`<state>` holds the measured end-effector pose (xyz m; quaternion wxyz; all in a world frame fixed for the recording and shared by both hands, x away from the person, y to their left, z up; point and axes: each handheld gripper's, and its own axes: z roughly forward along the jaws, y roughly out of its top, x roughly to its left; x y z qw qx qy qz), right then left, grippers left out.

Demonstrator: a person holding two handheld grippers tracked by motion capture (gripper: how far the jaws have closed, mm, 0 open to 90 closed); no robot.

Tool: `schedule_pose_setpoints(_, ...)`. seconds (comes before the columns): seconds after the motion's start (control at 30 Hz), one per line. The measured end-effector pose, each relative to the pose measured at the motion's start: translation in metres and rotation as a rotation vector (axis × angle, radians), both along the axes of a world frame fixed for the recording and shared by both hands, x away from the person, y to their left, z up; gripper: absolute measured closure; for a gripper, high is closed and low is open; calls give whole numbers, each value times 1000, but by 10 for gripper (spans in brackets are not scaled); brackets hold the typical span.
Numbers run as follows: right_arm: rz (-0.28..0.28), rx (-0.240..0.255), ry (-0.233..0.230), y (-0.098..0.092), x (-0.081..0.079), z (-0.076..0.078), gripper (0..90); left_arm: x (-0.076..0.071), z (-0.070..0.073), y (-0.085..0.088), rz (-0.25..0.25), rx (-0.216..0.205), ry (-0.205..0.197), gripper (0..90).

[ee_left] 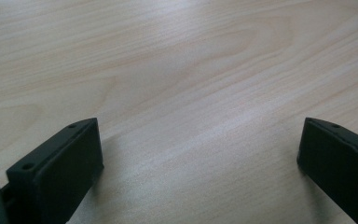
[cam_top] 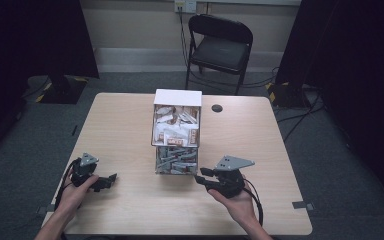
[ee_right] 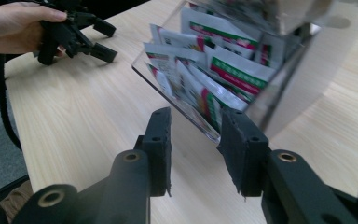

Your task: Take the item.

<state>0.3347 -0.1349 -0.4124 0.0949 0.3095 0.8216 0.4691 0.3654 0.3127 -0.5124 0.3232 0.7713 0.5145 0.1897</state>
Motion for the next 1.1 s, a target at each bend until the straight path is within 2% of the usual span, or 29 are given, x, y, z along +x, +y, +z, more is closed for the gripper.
schedule_pose_setpoints(0.73,88,27,9,43,18,0,665,0,0,0,0,0,0,0)
schedule_pose_setpoints(0.97,98,-3,8,53,28,-7,698,0,0,0,-1,0,1,0)
schedule_pose_setpoints(1.1,99,1,22,55,32,-13,705,0,0,0,0,0,0,0)
